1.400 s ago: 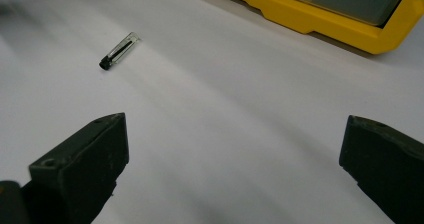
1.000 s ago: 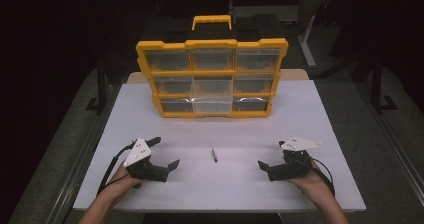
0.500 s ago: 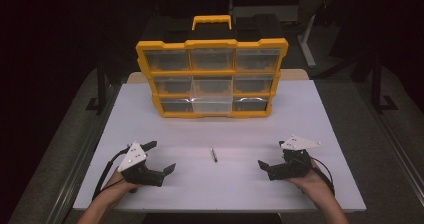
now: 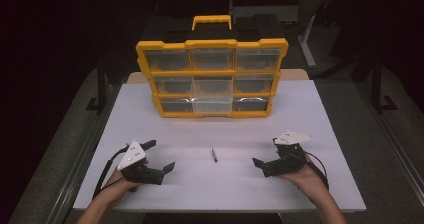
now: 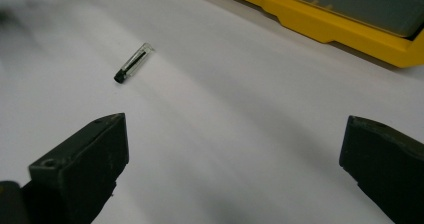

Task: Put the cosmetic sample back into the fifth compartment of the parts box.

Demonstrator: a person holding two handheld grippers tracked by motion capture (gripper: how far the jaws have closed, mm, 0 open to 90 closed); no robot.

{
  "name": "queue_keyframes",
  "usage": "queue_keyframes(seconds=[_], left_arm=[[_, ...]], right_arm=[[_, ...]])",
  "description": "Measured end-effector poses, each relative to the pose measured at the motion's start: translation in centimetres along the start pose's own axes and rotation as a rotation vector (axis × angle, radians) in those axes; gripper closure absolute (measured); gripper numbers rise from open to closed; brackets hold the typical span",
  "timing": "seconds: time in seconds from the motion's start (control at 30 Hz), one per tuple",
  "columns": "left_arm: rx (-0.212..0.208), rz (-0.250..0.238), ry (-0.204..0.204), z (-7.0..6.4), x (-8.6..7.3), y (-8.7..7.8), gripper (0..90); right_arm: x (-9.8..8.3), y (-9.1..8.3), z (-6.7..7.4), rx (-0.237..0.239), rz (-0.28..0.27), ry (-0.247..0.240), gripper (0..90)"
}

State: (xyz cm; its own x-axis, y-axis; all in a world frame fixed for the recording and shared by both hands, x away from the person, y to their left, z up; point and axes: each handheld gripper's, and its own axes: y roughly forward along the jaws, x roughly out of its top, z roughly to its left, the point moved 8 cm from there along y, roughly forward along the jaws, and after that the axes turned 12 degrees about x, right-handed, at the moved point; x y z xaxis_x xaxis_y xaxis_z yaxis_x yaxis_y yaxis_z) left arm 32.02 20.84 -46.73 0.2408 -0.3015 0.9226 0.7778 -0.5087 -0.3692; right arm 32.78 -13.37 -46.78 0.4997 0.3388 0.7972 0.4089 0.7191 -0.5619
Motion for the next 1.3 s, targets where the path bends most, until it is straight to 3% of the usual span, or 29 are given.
queue_keyframes(seconds=[0.6, 1.3], left_arm=[[-0.003, -0.019, 0.001, 0.2, 0.2, 0.2, 0.3], [-0.002, -0.017, -0.012, 0.2, 0.1, 0.3, 0.4]], right_arm=[[1.8, 2.3, 1.2, 0.082, 0.056, -0.016, 0.0], [4.4, 4.7, 1.7, 0.099, 0.075, -0.022, 0.0]])
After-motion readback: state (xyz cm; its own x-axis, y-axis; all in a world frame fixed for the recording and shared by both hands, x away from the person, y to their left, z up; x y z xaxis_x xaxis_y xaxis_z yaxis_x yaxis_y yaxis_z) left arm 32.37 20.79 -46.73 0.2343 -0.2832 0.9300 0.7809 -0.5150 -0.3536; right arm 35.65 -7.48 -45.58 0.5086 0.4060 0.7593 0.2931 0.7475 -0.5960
